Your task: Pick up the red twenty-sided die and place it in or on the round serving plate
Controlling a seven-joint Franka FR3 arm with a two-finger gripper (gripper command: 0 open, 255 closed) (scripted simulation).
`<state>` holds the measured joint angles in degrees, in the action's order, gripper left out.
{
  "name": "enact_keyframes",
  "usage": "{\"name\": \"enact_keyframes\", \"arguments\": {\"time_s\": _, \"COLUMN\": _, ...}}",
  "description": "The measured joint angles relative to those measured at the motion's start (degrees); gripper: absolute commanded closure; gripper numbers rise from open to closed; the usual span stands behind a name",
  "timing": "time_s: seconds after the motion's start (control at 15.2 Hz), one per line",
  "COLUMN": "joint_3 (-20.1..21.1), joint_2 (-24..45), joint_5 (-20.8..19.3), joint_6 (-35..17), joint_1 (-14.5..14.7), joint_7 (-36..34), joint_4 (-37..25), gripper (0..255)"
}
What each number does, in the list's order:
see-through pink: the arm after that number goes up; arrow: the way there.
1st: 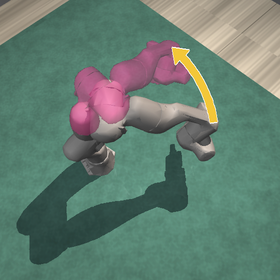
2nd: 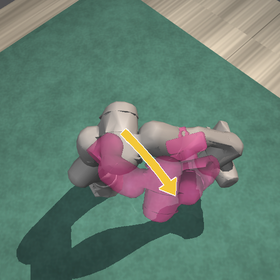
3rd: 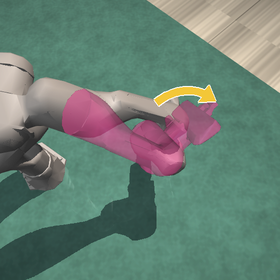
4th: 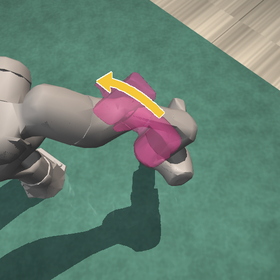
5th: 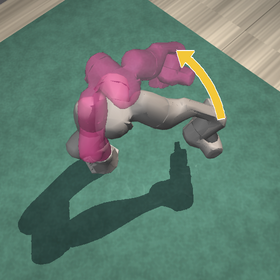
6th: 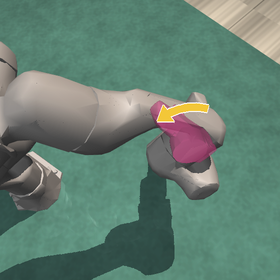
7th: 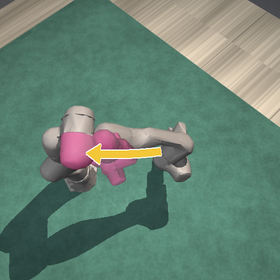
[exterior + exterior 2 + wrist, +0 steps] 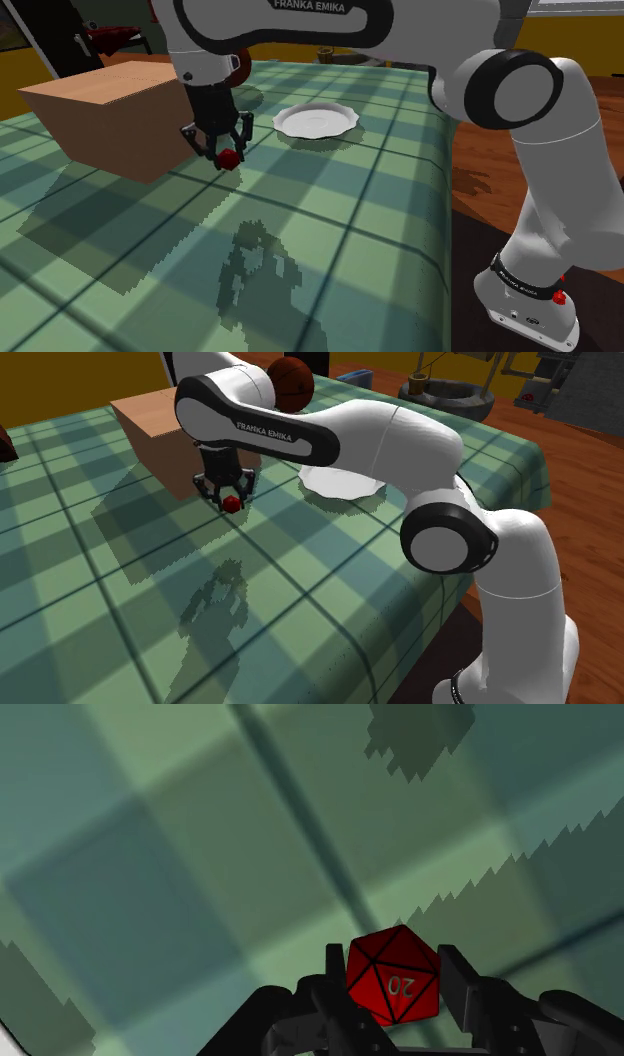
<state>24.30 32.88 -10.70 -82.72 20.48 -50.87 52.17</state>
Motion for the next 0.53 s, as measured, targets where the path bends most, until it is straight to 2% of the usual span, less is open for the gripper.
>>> {"name": "enact_keyframes", "arguments": {"time_s": 0.2, "joint_3": -0.4, "joint_2": 2.8, "joint_5": -0.9, "joint_6": 4.4, "joint_1": 1.8, "joint_7": 0.1, "joint_4": -7.3, "gripper": 255}}
{"name": "enact_keyframes", "arguments": {"time_s": 0.33, "joint_3": -0.3, "joint_2": 1.2, "joint_5": -0.3, "joint_6": 3.9, "joint_1": -0.1, "joint_7": 1.4, "joint_4": -5.1, "gripper": 255}}
{"name": "enact_keyframes", "arguments": {"time_s": 0.53, "joint_3": -0.4, "joint_2": -3.3, "joint_5": 1.3, "joint_6": 1.3, "joint_1": -4.9, "joint_7": 4.5, "joint_4": 2.0, "gripper": 255}}
